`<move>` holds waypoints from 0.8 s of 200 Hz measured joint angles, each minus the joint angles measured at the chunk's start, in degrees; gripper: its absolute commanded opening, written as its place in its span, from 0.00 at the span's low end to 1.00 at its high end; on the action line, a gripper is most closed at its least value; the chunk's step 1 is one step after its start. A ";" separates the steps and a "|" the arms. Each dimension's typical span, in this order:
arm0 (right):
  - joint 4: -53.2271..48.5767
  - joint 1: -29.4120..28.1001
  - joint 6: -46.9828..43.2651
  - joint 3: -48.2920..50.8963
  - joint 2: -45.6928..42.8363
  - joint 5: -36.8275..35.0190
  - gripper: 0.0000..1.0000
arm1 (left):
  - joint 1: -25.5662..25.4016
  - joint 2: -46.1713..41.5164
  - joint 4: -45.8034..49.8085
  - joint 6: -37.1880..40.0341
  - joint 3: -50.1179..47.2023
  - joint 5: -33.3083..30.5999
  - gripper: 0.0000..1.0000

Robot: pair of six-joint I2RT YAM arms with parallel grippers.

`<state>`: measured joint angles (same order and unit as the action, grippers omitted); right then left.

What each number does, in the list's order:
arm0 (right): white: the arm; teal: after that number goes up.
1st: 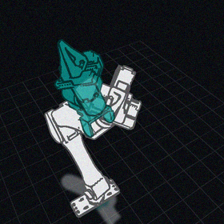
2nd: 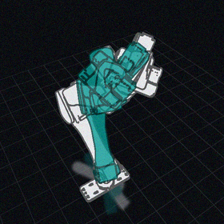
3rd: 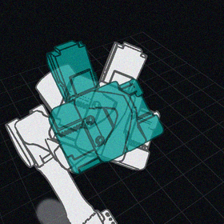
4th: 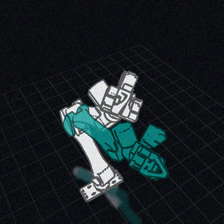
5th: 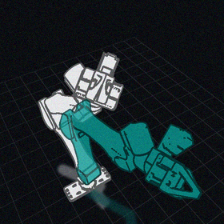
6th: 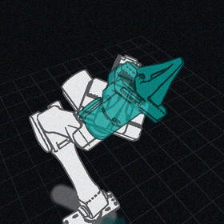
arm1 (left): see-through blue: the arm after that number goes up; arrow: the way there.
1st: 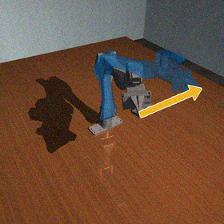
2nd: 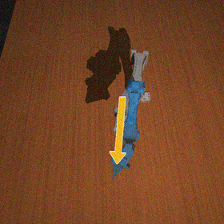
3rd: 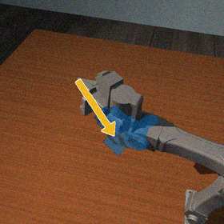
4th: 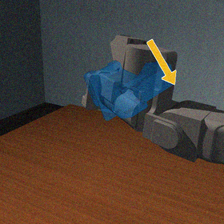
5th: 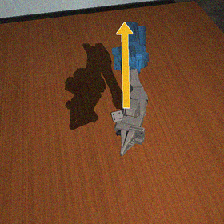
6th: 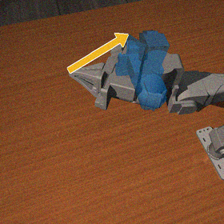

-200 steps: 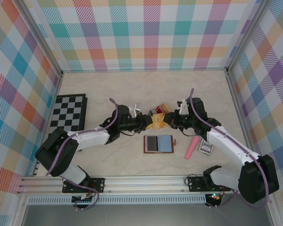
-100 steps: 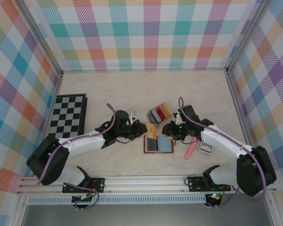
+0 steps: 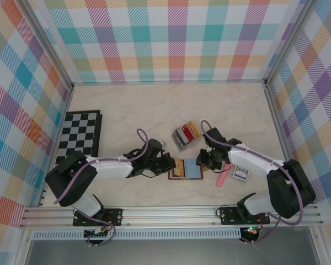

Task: Put the credit cards into the card holder
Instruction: Insert the credit card into the card slot.

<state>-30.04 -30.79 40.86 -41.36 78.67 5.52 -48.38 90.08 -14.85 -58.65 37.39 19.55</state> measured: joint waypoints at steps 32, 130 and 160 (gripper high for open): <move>0.59 0.04 -0.28 0.02 2.34 -0.42 0.27 | -0.33 1.49 -0.72 0.02 0.70 -0.68 0.00; 1.88 0.04 -1.09 0.55 5.29 -0.52 0.22 | -0.72 5.53 -5.73 0.42 0.70 -1.11 0.00; 1.95 0.07 -1.09 0.55 5.44 -0.46 0.22 | -0.94 6.25 -7.30 0.46 0.70 -1.14 0.00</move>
<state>-28.10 -30.72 39.77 -40.82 84.12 5.06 -49.32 96.33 -22.15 -58.19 38.09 18.41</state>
